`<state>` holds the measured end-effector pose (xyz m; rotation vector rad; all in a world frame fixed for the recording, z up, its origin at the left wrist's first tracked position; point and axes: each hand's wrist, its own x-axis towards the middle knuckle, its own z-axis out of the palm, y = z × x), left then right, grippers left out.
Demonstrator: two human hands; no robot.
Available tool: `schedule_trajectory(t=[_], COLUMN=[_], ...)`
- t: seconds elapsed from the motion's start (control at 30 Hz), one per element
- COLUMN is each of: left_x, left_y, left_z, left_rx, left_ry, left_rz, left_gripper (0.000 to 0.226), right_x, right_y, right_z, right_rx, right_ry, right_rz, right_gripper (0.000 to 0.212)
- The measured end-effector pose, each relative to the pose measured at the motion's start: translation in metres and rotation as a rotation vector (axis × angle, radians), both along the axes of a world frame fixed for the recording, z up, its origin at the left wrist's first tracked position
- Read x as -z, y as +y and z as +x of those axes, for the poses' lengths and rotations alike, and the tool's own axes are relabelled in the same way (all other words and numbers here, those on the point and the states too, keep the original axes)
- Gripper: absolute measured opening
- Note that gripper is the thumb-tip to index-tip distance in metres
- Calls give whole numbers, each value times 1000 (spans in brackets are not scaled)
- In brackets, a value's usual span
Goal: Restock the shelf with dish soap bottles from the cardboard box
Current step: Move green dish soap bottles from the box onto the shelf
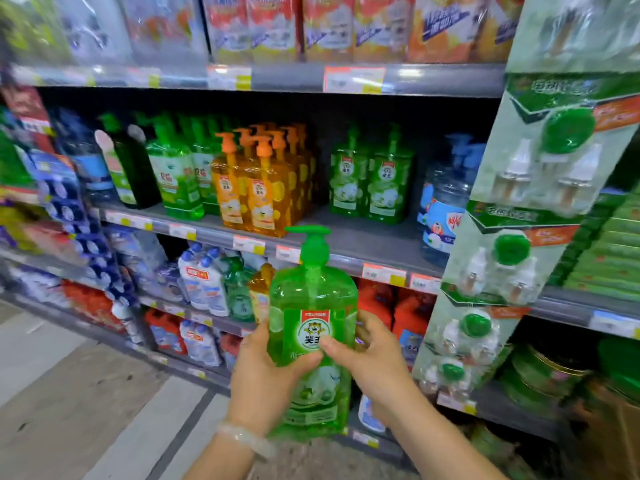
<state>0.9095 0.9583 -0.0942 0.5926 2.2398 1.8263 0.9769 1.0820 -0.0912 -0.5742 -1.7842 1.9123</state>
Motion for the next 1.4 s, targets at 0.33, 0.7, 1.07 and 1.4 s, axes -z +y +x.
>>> schedule_trajectory(t=[0.33, 0.7, 1.07, 1.4], left_x=[-25, -38, -13, -5], left_y=[69, 222, 280, 288], left_z=[-127, -273, -338, -368], left_rx=[17, 181, 262, 378], left_ry=[153, 232, 170, 135], left_rz=[151, 170, 161, 69], left_gripper=[44, 53, 75, 93], right_x=[-31, -40, -24, -25], right_y=[65, 203, 248, 259], right_z=[-125, -253, -300, -314], right_rx=[19, 211, 305, 302], right_ry=[140, 146, -19, -134], right_rz=[87, 191, 368, 491], right_gripper=[47, 58, 70, 85])
